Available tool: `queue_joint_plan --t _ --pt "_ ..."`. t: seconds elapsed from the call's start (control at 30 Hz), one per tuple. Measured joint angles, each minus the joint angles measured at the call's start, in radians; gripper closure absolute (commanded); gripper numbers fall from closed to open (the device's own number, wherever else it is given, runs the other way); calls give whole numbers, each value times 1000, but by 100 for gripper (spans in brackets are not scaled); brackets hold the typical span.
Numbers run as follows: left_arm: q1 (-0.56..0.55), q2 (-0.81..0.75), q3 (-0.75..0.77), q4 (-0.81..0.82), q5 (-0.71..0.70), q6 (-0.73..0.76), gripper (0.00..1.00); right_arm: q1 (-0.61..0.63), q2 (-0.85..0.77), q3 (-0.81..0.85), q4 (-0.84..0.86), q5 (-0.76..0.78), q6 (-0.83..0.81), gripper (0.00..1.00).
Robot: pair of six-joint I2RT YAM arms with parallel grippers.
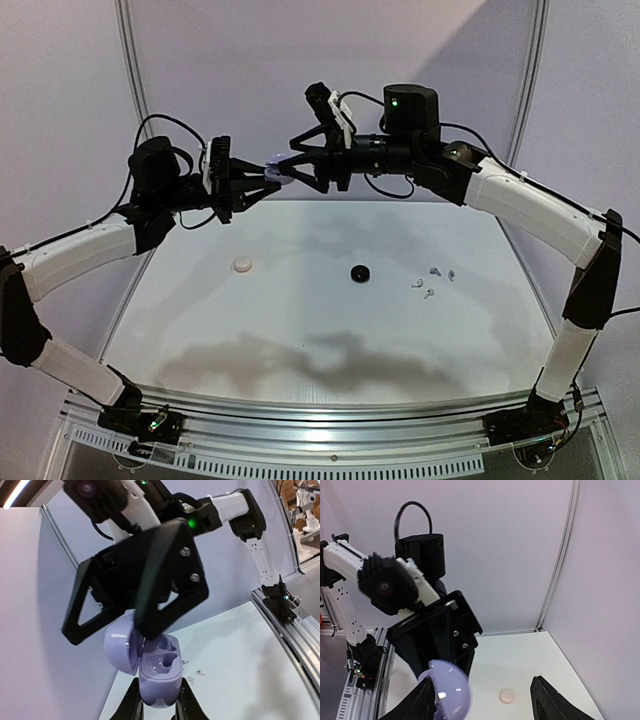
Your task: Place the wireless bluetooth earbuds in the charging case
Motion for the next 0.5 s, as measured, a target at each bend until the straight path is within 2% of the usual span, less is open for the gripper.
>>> queue_joint_plan --t 0.13,0.27,0.37,0.5 --pt "-16 -8 0 -53 -20 117 100 -2 1 8 -7 26 -2 34" --pt "-15 -10 0 -63 -31 146 100 -2 3 8 -13 28 -3 31" --pt "-16 -10 0 -64 -31 108 100 -2 5 8 -15 21 -2 27" --pt "-16 -10 0 -60 -25 -17 100 -2 14 37 -26 -16 4 24"
